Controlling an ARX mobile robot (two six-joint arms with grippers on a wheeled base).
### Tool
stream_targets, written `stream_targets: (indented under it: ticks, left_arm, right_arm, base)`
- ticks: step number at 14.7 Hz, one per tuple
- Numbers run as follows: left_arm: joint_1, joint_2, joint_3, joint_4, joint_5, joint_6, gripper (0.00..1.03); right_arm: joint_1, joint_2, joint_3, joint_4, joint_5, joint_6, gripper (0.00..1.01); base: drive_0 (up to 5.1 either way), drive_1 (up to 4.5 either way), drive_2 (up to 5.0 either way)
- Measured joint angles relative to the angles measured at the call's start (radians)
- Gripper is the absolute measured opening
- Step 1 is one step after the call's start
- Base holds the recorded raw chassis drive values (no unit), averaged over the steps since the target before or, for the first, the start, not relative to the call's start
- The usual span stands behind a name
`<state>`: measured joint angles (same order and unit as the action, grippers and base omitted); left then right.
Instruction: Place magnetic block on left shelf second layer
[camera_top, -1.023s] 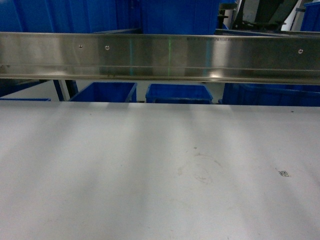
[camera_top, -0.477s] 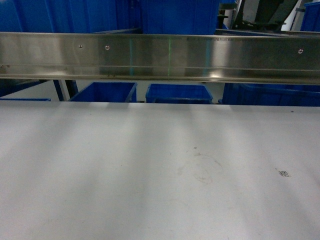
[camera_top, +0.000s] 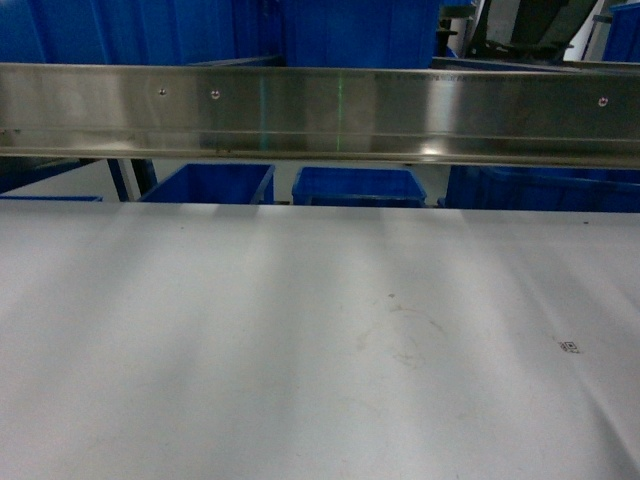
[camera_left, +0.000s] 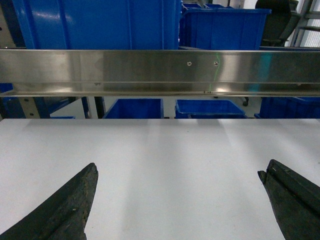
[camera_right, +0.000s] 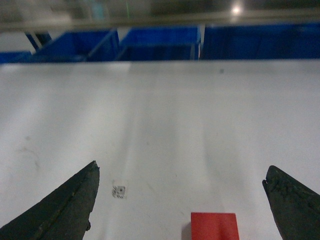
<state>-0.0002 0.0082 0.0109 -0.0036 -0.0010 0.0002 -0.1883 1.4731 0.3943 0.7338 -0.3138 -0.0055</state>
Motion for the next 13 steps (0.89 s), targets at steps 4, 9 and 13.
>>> stream_targets:
  ticks: [4,9,13]
  left_arm:
    - [0.000,0.000,0.000,0.000,0.000,0.000,0.98]
    - [0.000,0.000,0.000,0.000,0.000,0.000,0.98]
    - [0.000,0.000,0.000,0.000,0.000,0.000,0.98]
  right_arm:
    - [0.005,0.286,0.116,0.038,0.052,-0.083,0.98]
    - [0.003,0.398,0.116,0.065,0.056,-0.101,0.98]
    - [-0.011,0.406,0.073,0.109,0.043,-0.101,0.61]
  base:
    - [0.0,0.00,0.0]
    - [0.0,0.00,0.0]
    - [0.0,0.00,0.0]
